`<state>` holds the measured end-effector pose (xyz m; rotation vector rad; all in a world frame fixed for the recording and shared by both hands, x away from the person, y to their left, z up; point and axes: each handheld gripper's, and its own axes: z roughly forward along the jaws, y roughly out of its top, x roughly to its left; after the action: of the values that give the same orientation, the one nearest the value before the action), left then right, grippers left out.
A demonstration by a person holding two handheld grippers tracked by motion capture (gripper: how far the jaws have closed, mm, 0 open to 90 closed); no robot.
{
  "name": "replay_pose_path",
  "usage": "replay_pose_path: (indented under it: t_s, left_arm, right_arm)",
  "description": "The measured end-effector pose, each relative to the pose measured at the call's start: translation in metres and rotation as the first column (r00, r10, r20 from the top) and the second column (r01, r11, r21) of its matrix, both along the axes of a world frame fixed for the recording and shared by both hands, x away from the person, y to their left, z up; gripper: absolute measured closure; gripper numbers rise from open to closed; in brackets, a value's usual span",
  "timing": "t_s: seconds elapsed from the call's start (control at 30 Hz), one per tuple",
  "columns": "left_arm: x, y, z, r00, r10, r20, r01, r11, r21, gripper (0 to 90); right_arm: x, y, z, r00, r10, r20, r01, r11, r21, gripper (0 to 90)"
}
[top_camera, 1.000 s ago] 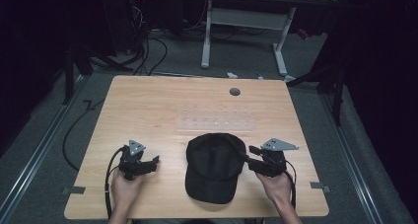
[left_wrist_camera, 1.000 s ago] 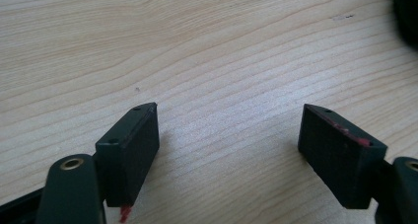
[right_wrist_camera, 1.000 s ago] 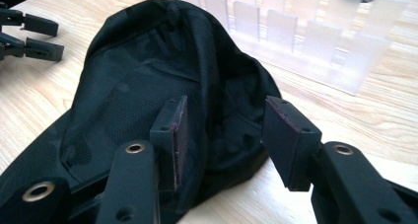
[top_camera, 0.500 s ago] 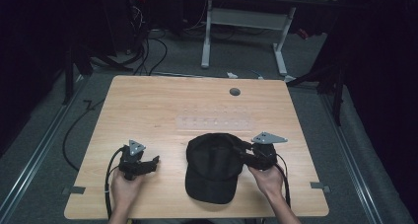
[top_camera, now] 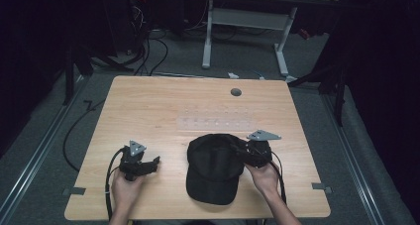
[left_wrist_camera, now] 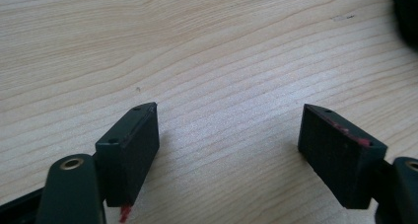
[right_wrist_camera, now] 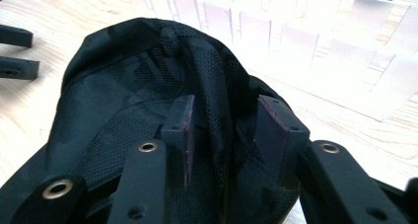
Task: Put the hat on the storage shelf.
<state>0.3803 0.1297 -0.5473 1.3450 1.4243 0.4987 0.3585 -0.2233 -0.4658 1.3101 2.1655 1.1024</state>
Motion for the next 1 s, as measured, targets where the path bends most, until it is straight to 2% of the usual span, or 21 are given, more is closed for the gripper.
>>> replay_pose_path:
  t_s: [0.5, 0.6, 0.67, 0.7, 0.9, 1.0]
  left_arm:
    - [0.0, 0.0, 0.0, 1.0, 0.0, 0.0, 0.0, 1.0, 0.002, 23.9]
    - [0.0, 0.0, 0.0, 1.0, 0.0, 0.0, 0.0, 1.0, 0.002, 23.9]
    - [0.0, 0.0, 0.0, 1.0, 0.0, 0.0, 0.0, 1.0, 0.002, 23.9]
    - [0.0, 0.0, 0.0, 1.0, 0.001, 0.001, -0.001, 1.0, 0.0, 23.9]
    - [0.0, 0.0, 0.0, 1.0, 0.0, 0.0, 0.0, 1.0, 0.002, 23.9]
    - [0.0, 0.0, 0.0, 1.0, 0.0, 0.001, 0.0, 1.0, 0.002, 23.8]
  right_arm:
    - [0.01, 0.004, -0.007, 0.9988, -0.02, -0.046, 0.021, 1.0, 0.01, 58.9]
    - [0.013, 0.004, -0.009, 0.998, -0.015, -0.062, 0.014, 1.0, -0.001, 68.8]
    - [0.014, 0.004, -0.01, 0.998, -0.011, -0.062, 0.011, 1.0, -0.005, 71.3]
    - [0.015, 0.005, -0.011, 0.9972, -0.005, -0.075, 0.005, 1.0, 0.008, 75.3]
    - [0.016, 0.006, -0.012, 0.9972, 0.003, -0.075, -0.002, 1.0, 0.009, 82.9]
    - [0.017, 0.006, -0.011, 0.9951, 0.003, -0.099, -0.001, 1.0, 0.022, 85.2]
